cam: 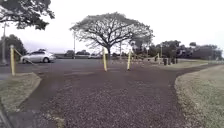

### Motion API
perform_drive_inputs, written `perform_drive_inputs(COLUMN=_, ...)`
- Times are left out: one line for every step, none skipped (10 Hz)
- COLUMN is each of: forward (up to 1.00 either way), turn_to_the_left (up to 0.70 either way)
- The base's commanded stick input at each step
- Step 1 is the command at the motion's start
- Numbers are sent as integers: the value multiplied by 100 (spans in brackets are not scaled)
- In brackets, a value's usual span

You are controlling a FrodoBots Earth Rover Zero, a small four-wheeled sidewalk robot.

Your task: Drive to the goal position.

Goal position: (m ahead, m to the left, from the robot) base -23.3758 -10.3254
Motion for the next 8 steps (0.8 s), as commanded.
perform_drive_inputs(forward=0, turn_to_the_left=0)
perform_drive_inputs(forward=0, turn_to_the_left=0)
perform_drive_inputs(forward=0, turn_to_the_left=0)
perform_drive_inputs(forward=0, turn_to_the_left=0)
perform_drive_inputs(forward=0, turn_to_the_left=-11)
perform_drive_inputs(forward=0, turn_to_the_left=-53)
perform_drive_inputs(forward=0, turn_to_the_left=-70)
perform_drive_inputs(forward=0, turn_to_the_left=-70)
